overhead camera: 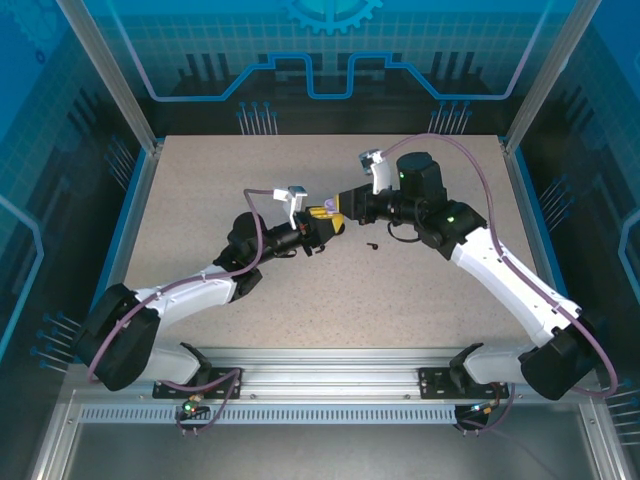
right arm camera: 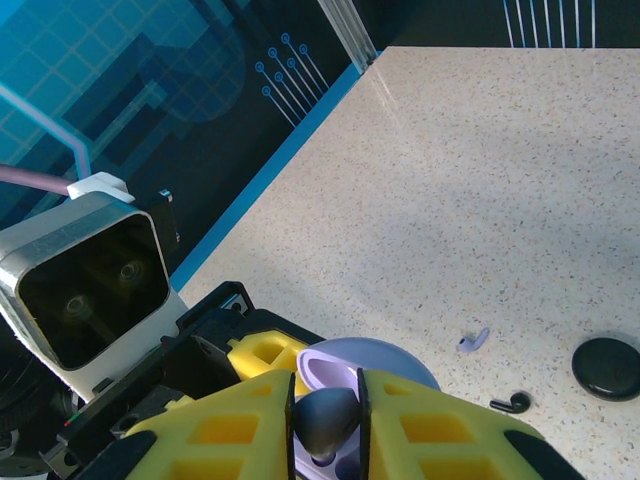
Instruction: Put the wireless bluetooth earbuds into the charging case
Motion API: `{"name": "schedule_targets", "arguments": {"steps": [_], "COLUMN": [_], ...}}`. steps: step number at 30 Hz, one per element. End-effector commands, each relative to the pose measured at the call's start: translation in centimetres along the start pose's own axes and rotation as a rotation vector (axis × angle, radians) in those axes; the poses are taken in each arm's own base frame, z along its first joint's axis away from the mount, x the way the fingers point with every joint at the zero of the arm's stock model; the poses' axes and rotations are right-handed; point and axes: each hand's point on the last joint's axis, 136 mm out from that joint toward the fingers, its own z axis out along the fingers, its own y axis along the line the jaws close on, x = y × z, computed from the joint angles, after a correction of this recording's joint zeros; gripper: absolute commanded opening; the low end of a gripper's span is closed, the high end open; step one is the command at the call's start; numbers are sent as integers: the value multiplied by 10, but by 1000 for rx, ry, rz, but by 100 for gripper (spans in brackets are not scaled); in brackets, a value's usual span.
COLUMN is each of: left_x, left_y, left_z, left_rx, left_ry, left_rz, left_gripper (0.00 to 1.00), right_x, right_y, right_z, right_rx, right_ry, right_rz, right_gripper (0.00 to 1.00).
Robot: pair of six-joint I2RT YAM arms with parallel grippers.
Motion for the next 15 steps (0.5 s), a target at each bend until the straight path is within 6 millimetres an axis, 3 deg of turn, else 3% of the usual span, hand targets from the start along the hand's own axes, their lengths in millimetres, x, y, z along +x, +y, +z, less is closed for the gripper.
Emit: {"name": "schedule_targets", "arguments": {"steps": [1,15], "left_x": [-24,-25], "left_y": [-22,-23], "left_z": [1,1], "left_rx": [63,61], "left_ry": [-46,-45], "left_rz": [66,77], "left_gripper": [14,14], "right_x": [1,5], "right_y": [13,16], "right_z": [1,0], "right_rx": [-35,-43], "right_ry": [24,56], "right_rz": [-22,-38], "right_gripper": [22,25]}}
